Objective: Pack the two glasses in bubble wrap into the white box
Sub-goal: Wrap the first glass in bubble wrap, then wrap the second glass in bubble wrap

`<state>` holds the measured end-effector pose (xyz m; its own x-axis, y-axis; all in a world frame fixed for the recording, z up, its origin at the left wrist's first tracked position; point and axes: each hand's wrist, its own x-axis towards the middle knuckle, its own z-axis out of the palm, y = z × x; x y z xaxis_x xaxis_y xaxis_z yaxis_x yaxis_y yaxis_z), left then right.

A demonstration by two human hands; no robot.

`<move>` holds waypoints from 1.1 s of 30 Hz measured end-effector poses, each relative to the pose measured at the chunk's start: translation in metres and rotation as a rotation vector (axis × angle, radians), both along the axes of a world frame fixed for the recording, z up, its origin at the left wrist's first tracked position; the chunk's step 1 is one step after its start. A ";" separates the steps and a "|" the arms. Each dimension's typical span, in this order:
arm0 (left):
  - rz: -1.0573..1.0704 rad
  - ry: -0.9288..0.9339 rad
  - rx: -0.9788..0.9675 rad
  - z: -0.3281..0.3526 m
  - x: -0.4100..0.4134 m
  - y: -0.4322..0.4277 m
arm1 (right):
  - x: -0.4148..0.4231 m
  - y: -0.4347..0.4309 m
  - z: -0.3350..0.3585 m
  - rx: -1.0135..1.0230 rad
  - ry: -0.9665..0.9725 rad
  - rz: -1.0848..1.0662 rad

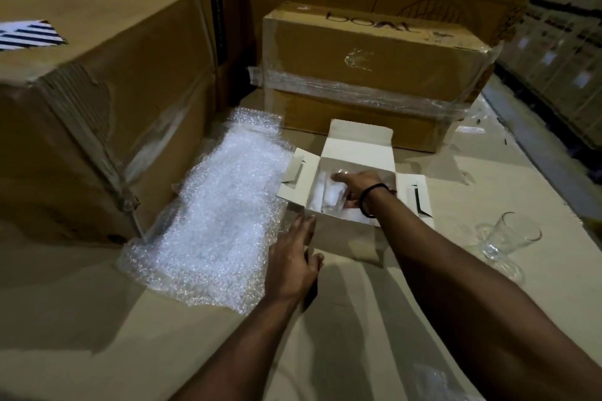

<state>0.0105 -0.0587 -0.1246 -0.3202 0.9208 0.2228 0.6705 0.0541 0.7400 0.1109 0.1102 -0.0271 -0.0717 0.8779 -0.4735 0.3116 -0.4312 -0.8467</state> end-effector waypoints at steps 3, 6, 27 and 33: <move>-0.019 -0.087 0.030 -0.007 -0.001 0.001 | -0.009 0.002 -0.010 0.026 -0.090 0.030; -0.003 -0.106 0.057 -0.004 0.000 0.001 | -0.009 0.010 -0.026 0.144 -0.278 0.095; -0.030 -0.069 0.090 -0.009 -0.003 0.001 | 0.045 -0.058 0.001 0.553 -0.549 0.172; -0.038 0.040 0.109 -0.005 -0.001 0.001 | 0.092 -0.123 -0.041 0.788 -0.895 0.019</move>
<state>0.0094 -0.0582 -0.1299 -0.2745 0.9015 0.3346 0.6997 -0.0515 0.7126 0.2026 -0.0127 -0.0681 -0.0072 0.9516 0.3073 0.9270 0.1216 -0.3548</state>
